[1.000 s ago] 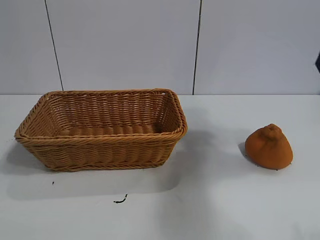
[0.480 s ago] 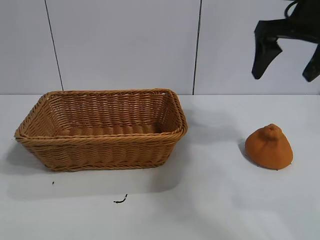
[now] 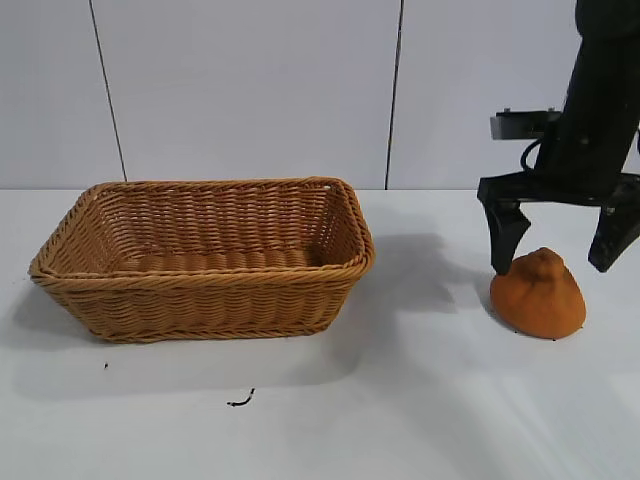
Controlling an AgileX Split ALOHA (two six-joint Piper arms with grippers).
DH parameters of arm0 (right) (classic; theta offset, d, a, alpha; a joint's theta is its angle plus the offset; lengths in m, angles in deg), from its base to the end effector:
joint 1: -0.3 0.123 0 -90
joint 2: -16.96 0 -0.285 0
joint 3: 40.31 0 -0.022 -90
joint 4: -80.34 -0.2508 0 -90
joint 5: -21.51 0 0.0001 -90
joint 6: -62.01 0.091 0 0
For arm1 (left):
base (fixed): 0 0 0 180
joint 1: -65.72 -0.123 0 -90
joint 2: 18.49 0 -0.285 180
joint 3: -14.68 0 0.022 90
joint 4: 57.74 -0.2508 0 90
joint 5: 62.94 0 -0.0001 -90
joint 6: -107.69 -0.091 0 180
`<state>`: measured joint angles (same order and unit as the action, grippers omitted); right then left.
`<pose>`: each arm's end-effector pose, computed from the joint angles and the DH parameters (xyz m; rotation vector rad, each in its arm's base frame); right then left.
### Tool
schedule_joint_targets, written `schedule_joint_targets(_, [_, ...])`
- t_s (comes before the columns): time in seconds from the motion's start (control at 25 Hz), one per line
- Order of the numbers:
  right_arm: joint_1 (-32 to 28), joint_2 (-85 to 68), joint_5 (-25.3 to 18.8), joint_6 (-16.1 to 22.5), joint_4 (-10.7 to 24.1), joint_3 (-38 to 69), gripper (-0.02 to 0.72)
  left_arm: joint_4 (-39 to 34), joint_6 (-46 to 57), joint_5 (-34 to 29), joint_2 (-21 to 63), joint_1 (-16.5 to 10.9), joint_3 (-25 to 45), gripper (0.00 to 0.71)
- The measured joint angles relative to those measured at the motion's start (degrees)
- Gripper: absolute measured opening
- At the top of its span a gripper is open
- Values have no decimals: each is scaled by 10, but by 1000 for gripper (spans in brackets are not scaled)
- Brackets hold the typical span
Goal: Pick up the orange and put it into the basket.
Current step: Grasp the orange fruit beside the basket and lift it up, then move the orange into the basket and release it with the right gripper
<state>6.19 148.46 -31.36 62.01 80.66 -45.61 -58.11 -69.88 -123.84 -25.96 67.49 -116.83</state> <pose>0.4035 0.0412 0.1151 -0.1658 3.1207 -0.0057 -0.0059 0.0007 0.2775 -0.0121 2.0398 -0.0382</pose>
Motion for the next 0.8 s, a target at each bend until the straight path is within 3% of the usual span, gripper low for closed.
schedule_joint_targets(0.12, [0, 0, 0, 0, 4, 0, 482, 0, 0, 0, 0, 0, 0, 666])
schedule_joint_targets(0.24, [0, -3, -5, 0, 11, 0, 171, 0, 0, 0, 0, 0, 0, 666])
schedule_joint_targets(0.32, [0, -16, -13, 0, 14, -3, 58, 0, 0, 0, 0, 0, 0, 666])
schedule_joint_targets(0.52, [0, -46, -51, 0, 22, -49, 55, 0, 0, -1, 0, 0, 0, 666])
schedule_joint_targets(0.8, [0, -78, -129, 0, 11, -195, 55, 0, 0, -1, 0, 0, 0, 666])
